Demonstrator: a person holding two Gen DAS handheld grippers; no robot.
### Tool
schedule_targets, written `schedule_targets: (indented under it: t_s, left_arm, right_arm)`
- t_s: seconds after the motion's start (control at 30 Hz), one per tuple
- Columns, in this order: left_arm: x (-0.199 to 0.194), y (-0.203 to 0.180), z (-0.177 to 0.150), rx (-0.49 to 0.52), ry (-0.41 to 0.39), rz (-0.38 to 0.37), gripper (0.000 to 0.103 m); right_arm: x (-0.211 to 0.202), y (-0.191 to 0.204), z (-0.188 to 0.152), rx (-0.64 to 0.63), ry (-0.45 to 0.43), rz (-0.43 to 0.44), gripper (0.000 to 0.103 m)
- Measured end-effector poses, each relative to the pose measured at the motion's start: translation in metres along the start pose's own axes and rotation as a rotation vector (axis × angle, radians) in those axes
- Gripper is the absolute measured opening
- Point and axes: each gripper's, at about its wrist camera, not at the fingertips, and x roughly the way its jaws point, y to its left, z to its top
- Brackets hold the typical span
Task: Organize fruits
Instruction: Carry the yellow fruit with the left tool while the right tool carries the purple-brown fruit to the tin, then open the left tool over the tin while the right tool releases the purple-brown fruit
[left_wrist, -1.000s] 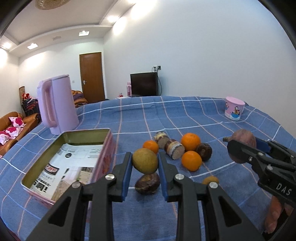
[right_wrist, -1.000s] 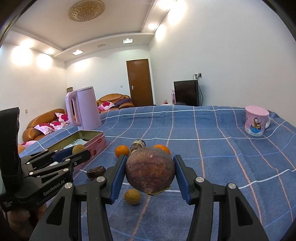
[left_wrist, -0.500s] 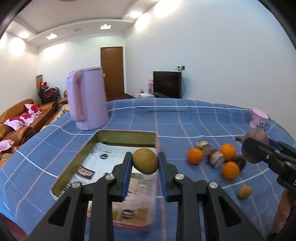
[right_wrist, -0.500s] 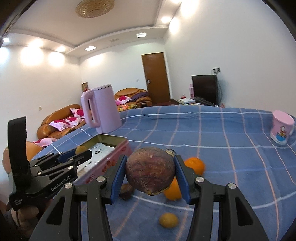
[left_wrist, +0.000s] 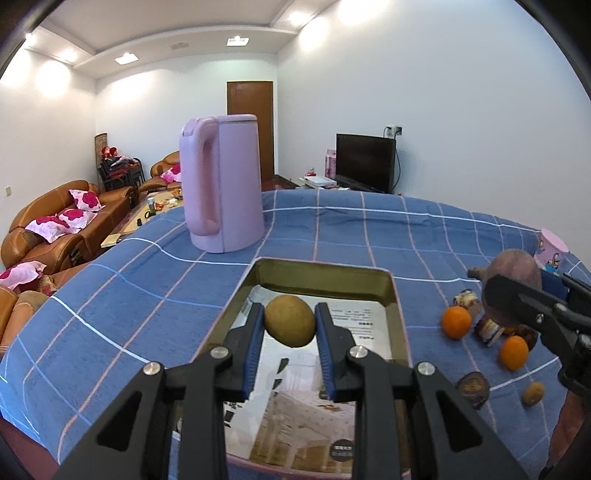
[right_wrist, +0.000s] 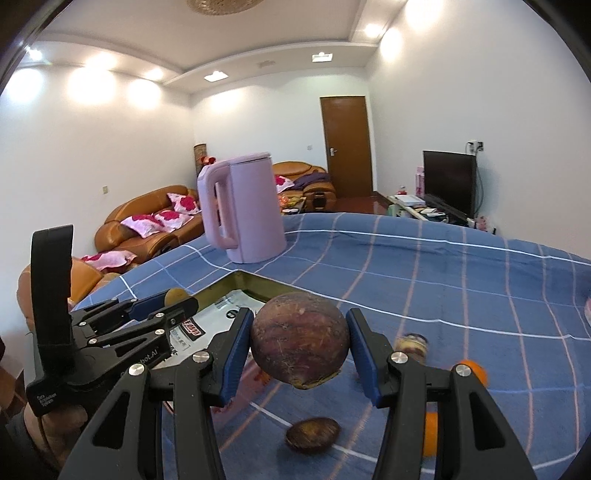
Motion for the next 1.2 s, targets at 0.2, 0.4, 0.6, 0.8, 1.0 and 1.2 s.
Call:
schedule_targets:
  t_s: [0.2, 0.4, 0.6, 0.8, 1.0, 1.2]
  left_arm:
    - [0.010, 0.011, 0.003, -0.011, 0.019, 0.007, 0.029]
    - [0.016, 0.020, 0.003, -0.010, 0.036, 0.018, 0.029]
    - [0.022, 0.026, 0.000, -0.013, 0.060, 0.016, 0.029]
    - [0.024, 0.024, -0.002, -0.003, 0.072, 0.012, 0.029]
    - [0.025, 0.022, -0.004, 0.003, 0.080, 0.009, 0.029]
    - [0.028, 0.022, -0.004, 0.005, 0.096, 0.003, 0.029]
  right_arm:
    - [0.021, 0.015, 0.007, -0.032, 0.023, 0.022, 0.053]
    - [0.042, 0.024, 0.007, -0.051, 0.052, 0.033, 0.053]
    - [0.057, 0.032, 0.003, -0.060, 0.078, 0.040, 0.053]
    - [0.066, 0.033, 0.001, -0.060, 0.102, 0.042, 0.053]
    - [0.075, 0.036, -0.002, -0.071, 0.128, 0.045, 0.053]
    - [0.080, 0.039, -0.004, -0.078, 0.143, 0.047, 0.053]
